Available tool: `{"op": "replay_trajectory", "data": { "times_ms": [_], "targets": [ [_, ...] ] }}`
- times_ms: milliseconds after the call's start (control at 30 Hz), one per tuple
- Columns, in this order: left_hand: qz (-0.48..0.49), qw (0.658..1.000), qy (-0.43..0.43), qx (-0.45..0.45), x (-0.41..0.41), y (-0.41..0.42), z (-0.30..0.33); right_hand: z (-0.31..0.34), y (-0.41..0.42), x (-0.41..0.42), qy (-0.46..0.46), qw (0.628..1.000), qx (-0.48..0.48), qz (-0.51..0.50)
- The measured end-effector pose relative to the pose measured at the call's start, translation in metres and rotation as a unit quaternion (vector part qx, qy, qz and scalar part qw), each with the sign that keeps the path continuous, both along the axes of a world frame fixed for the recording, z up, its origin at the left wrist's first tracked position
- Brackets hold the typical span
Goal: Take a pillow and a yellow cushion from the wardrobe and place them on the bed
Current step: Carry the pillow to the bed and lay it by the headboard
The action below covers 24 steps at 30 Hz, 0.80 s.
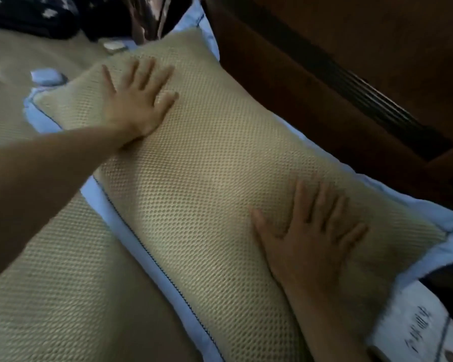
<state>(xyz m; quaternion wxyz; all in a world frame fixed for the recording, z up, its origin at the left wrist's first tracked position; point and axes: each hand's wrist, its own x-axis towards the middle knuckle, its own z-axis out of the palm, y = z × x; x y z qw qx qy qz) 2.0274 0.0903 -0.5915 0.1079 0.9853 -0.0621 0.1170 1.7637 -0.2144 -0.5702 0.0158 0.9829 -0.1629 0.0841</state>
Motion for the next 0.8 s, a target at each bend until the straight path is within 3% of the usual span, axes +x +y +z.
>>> {"op": "replay_trajectory", "data": {
  "times_ms": [133, 300, 400, 467, 533, 667, 800],
  "targets": [
    [0.025, 0.997, 0.076, 0.007, 0.005, 0.019, 0.006, -0.004, 0.005, -0.011, 0.036, 0.998, 0.027, -0.034],
    [0.065, 0.989, 0.124, 0.045, -0.025, -0.040, 0.042, 0.011, 0.000, -0.007, 0.119, 0.990, 0.067, -0.020],
    [-0.138, 0.984, 0.103, 0.048, -0.076, -0.111, 0.072, 0.031, 0.004, 0.002, 0.163, 0.981, 0.103, -0.029],
    [-0.284, 0.951, 0.101, 0.071, -0.113, -0.155, 0.067, 0.049, 0.003, 0.018, 0.120, 0.989, 0.088, 0.000],
    [-0.354, 0.923, 0.116, 0.097, -0.125, -0.173, 0.052, 0.061, -0.013, 0.041, 0.067, 0.995, 0.041, 0.054],
    [-0.231, 0.967, 0.086, 0.071, -0.069, -0.140, 0.020, 0.042, -0.059, 0.059, 0.072, 0.994, 0.032, 0.072],
    [-0.124, 0.989, 0.041, 0.073, -0.020, -0.095, 0.002, 0.009, -0.075, 0.044, -0.036, 0.998, 0.046, 0.032]
  ]
}}
